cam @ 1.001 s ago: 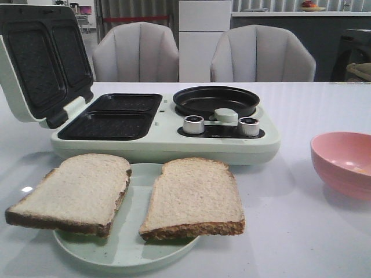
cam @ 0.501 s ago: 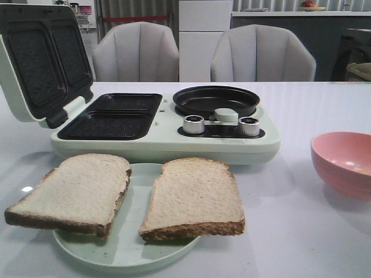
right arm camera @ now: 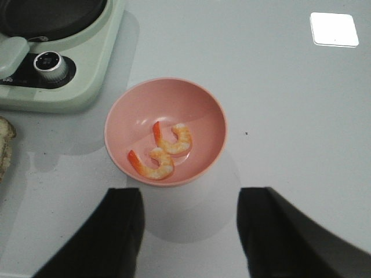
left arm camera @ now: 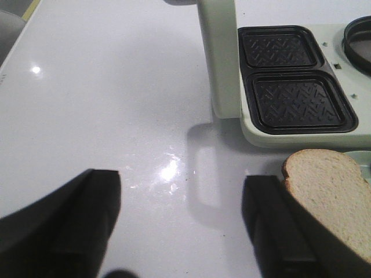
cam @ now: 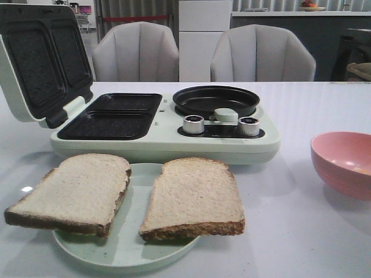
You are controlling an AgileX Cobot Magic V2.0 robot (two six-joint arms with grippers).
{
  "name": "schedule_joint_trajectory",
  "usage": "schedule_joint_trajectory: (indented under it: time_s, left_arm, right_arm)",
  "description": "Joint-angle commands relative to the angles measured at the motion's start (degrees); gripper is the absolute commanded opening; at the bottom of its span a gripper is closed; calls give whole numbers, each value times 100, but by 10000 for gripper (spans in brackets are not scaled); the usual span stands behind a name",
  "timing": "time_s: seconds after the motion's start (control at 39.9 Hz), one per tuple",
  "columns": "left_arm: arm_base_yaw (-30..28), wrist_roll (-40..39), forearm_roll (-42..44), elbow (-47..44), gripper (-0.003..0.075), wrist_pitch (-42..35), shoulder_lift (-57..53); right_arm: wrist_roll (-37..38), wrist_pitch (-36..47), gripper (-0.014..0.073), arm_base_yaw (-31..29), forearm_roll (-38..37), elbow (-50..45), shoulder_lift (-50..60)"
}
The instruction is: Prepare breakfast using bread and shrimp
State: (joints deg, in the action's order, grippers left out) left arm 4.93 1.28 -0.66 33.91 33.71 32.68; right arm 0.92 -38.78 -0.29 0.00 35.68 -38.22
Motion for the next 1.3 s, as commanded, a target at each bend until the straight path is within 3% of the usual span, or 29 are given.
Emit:
schedule_joint_trajectory:
  time_s: [0.0,0.23,0.45,0.6,0.78,0.9,1.03,1.13,1.18,1.28]
  left_arm:
    - [142,14,30,153,602,-421,41]
    - [834,821,66,94,601,-421,41]
    - [2334,2176,171,-727,601,-897,46]
    - [3254,2252,1102,-912,601,-806,512]
    - [3826,2189,1695,-912,601,-797,1700]
    - [4226,838,2967,-856,601,-965,2529]
    - [4586,-1539,5479,-800,601,-698,3279]
    - [4632,-2959,6865,-800,601,-504,3787]
    - [4632,-3368,7428,-800,601,-488,4000]
    - [4632,-3458,7882,-800,601,-361,4339]
  right_arm:
    - [-50,402,538,-23,-54,195,-32]
    - [-50,389,538,-23,-54,195,-32]
    - [-50,383,538,-23,-54,195,-32]
    - [-50,383,538,-23,-54,195,-32]
    - [-50,377,538,-23,-54,195,-32]
    - [-50,377,538,-23,-54,195,-32]
    - [-50,377,538,-23,-54,195,-32]
    - [-50,370,538,-23,-54,195,-32]
    - [-50,364,538,-23,-54,195,-32]
    - [-50,364,538,-23,-54,195,-32]
